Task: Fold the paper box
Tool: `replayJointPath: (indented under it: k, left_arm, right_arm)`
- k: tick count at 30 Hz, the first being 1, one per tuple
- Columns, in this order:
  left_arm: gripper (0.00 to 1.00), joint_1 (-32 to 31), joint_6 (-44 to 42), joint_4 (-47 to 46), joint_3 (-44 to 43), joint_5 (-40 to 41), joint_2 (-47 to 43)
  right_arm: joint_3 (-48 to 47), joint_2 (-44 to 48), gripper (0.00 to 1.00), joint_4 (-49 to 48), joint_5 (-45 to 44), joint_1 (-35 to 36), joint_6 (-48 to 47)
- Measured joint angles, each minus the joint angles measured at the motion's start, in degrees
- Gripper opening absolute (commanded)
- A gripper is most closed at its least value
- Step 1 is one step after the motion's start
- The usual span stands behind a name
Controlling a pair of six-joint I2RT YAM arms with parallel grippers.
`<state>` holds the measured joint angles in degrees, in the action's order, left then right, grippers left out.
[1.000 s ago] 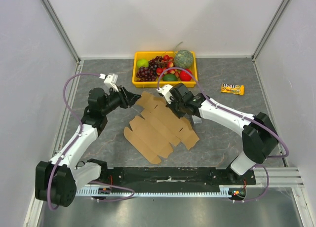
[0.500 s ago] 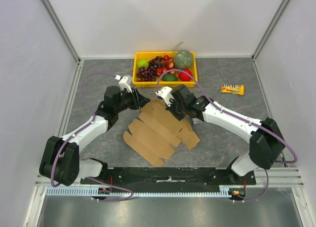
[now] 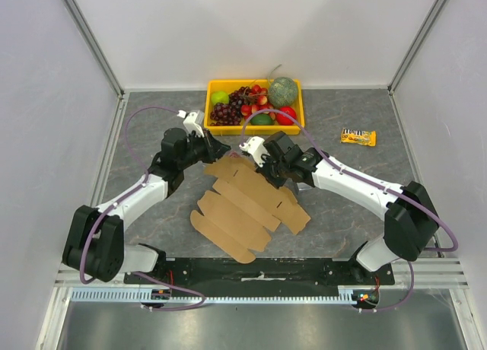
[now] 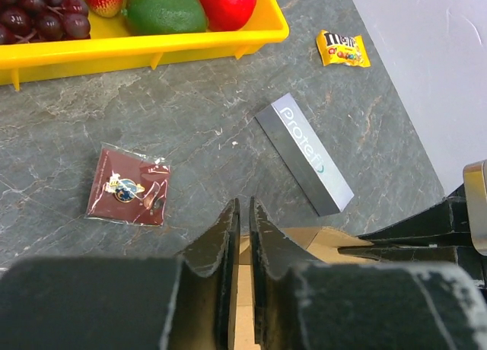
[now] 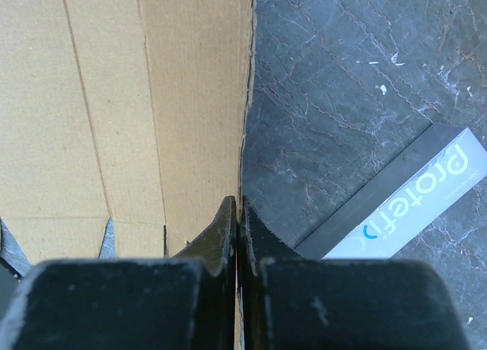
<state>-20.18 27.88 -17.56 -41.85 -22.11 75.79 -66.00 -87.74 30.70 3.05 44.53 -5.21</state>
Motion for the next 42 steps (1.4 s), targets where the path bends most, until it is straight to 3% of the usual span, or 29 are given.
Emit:
replayJointPath:
  k: [12,42]
  left_arm:
    - [0.02,-1.09,0.09,-0.55,0.02,-1.01,0.96]
    - [0.02,-5.07,-0.85,1.81,1.73,-1.49,1.42]
  right_arm:
    - [0.0,-0.33,0.0,0.02,0.11,0.0,-0.39]
    - [0.0,-1.44,0.0,-0.22,-3.48,0.0,0.9]
